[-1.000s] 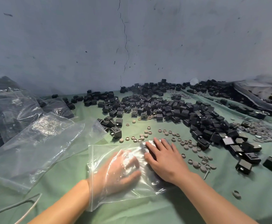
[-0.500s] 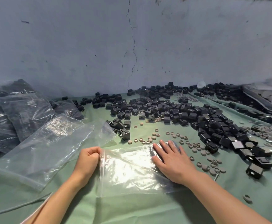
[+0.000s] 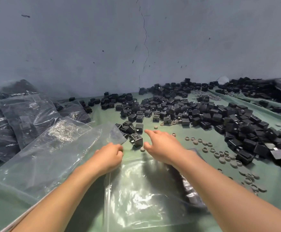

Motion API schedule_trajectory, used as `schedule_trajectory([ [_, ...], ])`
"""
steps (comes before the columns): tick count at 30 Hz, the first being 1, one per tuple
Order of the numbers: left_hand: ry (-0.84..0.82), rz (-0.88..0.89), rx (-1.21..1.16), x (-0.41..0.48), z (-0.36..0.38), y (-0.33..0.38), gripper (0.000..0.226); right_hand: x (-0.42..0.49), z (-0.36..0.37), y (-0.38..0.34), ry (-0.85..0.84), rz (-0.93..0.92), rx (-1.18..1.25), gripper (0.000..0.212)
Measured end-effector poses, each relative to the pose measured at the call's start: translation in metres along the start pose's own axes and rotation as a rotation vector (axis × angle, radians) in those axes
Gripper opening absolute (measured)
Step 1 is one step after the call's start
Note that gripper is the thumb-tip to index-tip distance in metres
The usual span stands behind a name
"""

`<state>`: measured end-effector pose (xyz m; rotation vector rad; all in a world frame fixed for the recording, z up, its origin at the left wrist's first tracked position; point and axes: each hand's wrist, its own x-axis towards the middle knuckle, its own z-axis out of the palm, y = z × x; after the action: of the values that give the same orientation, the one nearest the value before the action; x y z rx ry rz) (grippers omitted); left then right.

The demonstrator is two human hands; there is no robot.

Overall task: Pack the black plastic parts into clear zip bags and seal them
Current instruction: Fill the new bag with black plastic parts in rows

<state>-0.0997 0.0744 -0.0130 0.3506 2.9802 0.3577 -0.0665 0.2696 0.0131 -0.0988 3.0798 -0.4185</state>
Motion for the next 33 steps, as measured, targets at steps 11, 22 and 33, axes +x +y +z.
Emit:
schedule_trajectory([
  [11, 0.05, -0.03, -0.196, 0.061, 0.004, -0.032, 0.098, 0.078, 0.046, -0.028, -0.023, -0.075, -0.004, 0.075],
  [22, 0.072, 0.138, -0.074, 0.113, 0.006, -0.023, 0.073, 0.088, 0.058, -0.022, 0.042, -0.087, 0.115, 0.073],
  [33, 0.493, 0.014, -0.03, 0.083, 0.031, -0.028, 0.041, 0.085, 0.06, -0.021, 0.038, -0.074, 0.135, 0.069],
])
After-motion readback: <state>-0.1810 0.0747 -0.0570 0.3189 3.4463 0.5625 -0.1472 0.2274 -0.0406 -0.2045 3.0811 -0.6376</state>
